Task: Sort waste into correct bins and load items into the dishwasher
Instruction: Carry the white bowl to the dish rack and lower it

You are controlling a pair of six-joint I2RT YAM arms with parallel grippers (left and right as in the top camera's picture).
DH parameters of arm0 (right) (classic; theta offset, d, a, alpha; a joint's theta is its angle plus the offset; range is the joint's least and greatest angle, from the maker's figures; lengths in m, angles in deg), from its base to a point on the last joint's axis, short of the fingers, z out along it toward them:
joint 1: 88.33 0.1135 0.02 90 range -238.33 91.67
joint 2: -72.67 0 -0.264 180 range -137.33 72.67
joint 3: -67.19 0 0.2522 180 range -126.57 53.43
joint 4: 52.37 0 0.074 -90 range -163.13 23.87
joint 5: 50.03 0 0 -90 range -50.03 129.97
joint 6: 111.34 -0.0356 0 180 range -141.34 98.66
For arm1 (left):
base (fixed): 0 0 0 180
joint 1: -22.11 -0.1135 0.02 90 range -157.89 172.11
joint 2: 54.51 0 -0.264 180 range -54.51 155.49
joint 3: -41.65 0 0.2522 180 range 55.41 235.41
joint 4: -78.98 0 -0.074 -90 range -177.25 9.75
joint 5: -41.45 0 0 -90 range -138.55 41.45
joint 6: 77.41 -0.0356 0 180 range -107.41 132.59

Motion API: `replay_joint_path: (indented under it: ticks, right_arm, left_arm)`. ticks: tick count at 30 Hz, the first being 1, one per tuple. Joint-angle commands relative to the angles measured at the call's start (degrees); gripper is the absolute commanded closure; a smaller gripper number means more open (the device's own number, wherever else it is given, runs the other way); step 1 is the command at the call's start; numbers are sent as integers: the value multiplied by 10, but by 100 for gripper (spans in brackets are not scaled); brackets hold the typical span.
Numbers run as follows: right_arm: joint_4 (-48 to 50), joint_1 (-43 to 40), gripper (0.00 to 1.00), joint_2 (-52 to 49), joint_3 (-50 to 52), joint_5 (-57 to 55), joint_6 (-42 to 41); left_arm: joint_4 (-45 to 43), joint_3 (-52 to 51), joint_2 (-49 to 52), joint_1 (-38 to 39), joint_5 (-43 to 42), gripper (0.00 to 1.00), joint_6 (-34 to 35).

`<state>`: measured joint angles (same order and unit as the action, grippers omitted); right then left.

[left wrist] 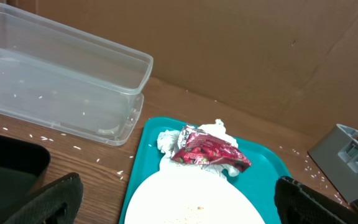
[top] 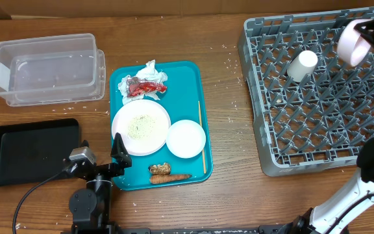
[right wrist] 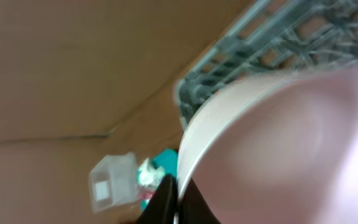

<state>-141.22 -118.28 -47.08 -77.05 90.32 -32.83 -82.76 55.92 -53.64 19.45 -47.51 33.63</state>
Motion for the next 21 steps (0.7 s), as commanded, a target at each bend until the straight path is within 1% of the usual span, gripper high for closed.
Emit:
replay_joint_path:
  ticks: [1, 3, 8, 14, 21]
  right_arm:
    - [86, 0, 96, 10, 85, 174, 33]
    - [149, 0, 96, 10, 138, 200, 0]
    - [248, -1, 96, 10, 232, 198, -68]
    - [252, -13, 96, 10, 274, 163, -68]
    - [245, -37, 96, 10, 277, 144, -68]
  left_arm:
    - [-2, -2, -5, 0, -5, 0, 8]
    - [-2, -2, -5, 0, -5, 0, 8]
    - [-2, -2, -5, 0, -5, 0, 8]
    - [-2, -2, -5, 0, -5, 0, 8]
    - [-2, -2, -5, 0, -5, 0, 8]
